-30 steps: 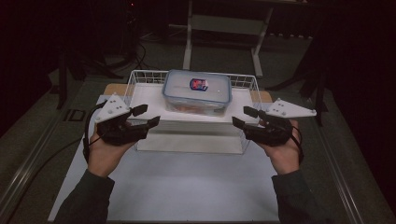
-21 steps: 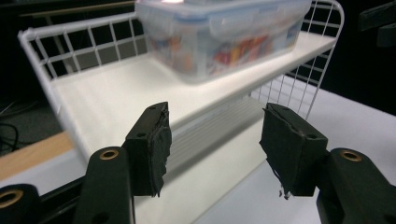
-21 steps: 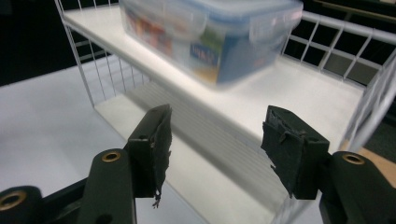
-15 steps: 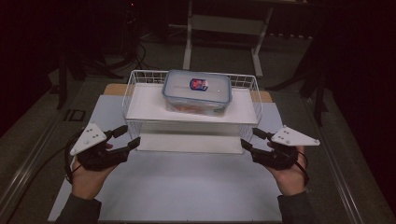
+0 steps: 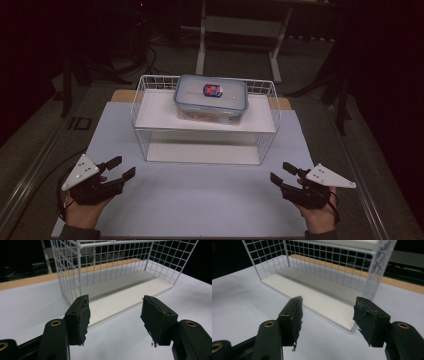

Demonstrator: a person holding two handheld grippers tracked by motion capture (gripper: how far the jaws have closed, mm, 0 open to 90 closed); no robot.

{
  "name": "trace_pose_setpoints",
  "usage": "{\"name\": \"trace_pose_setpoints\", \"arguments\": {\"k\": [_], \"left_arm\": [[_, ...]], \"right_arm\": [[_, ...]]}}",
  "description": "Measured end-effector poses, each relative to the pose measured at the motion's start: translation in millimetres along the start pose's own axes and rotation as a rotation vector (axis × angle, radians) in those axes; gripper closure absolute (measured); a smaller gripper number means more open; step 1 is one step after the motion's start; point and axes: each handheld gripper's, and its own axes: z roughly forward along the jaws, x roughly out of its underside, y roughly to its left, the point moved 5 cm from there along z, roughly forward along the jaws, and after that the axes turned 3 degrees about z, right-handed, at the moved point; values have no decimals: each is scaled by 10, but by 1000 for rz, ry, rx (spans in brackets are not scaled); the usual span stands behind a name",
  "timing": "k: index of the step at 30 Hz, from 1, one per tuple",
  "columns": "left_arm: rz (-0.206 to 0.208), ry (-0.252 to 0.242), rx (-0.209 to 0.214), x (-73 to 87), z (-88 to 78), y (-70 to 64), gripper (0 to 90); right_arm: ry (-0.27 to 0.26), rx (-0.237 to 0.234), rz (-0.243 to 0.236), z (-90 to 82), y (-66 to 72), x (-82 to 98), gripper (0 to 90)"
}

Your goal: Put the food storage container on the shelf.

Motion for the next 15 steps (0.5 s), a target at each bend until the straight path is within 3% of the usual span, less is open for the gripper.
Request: {"name": "trace_pose_setpoints", "arguments": {"k": [4,8,15], "left_arm": [[1,-4,-7,93,-24,-16,396],[2,5,-5,162,-27,-24,394],[-1,-10,-16,168,-42,2,392]], "right_arm": [[-6,12,17,-76,-47,106,395],[9,36,3,-110,-96,225,388],[-13,51,-5,-121,-146,238,360]]}}
